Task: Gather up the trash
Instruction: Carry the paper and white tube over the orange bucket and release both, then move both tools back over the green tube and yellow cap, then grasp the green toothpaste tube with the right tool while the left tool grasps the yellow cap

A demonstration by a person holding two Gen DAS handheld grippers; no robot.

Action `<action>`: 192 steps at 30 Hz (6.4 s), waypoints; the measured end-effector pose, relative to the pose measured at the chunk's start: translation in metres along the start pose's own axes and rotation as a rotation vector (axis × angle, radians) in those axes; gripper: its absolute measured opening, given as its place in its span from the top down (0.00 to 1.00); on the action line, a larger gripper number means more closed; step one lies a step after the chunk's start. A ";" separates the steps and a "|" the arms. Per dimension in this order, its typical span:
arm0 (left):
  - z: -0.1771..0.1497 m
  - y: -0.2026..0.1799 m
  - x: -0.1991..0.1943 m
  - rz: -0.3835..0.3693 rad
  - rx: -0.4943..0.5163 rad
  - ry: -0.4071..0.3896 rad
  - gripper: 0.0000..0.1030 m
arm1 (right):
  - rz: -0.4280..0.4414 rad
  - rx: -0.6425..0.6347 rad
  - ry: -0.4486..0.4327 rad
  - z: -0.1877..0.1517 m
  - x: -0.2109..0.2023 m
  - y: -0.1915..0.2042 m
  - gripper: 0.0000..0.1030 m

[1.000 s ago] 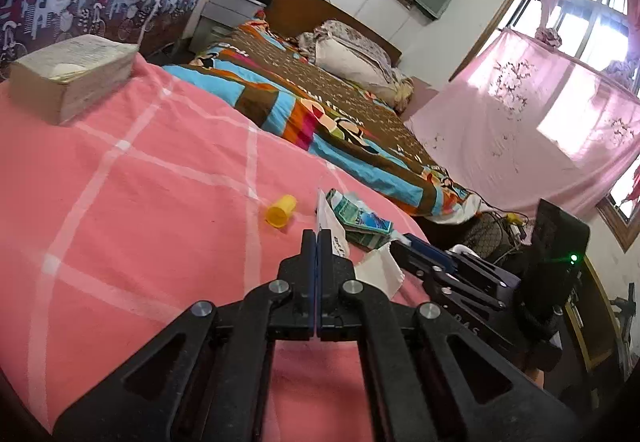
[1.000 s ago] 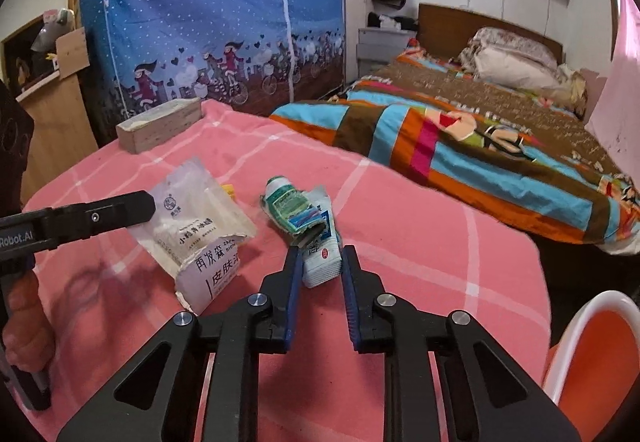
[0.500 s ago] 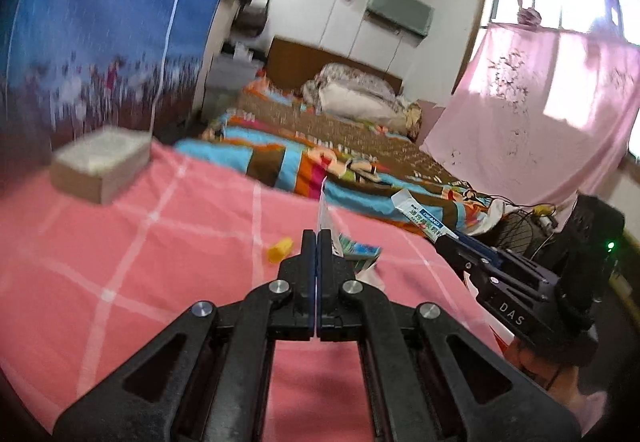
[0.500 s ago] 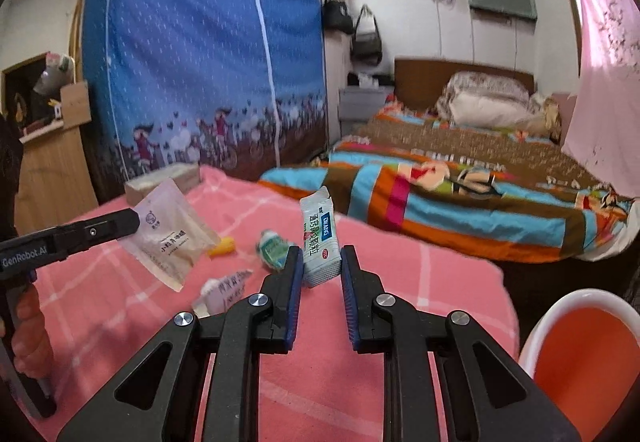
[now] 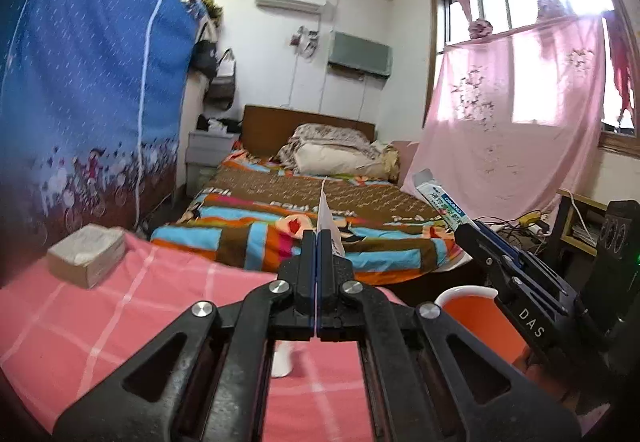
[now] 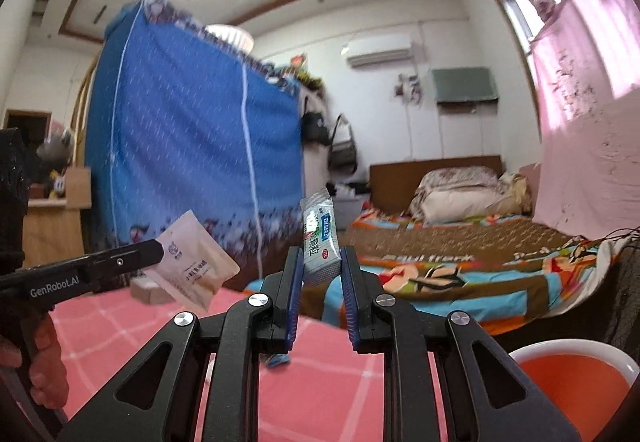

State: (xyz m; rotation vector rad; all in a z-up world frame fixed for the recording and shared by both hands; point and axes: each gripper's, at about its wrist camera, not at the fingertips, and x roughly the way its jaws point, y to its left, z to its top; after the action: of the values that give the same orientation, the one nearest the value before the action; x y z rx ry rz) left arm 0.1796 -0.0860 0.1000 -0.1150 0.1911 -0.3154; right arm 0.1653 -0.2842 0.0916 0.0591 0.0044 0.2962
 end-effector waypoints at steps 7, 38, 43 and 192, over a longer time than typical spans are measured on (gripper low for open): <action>0.002 -0.040 0.006 -0.076 0.043 -0.004 0.97 | -0.062 0.054 -0.066 0.009 -0.025 -0.029 0.83; -0.044 -0.172 0.068 -0.314 0.101 0.255 0.97 | -0.346 0.226 0.062 -0.011 -0.089 -0.147 0.83; -0.049 -0.182 0.075 -0.322 0.093 0.295 0.97 | -0.372 0.250 0.096 -0.016 -0.092 -0.155 0.83; -0.060 0.112 0.102 -0.057 -0.217 0.527 0.81 | 0.154 0.054 0.592 -0.060 0.138 0.018 0.82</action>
State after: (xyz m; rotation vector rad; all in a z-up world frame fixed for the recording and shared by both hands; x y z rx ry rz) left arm 0.2956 -0.0173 0.0082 -0.2517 0.7466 -0.3767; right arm 0.2909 -0.2237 0.0328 0.0239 0.5975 0.4592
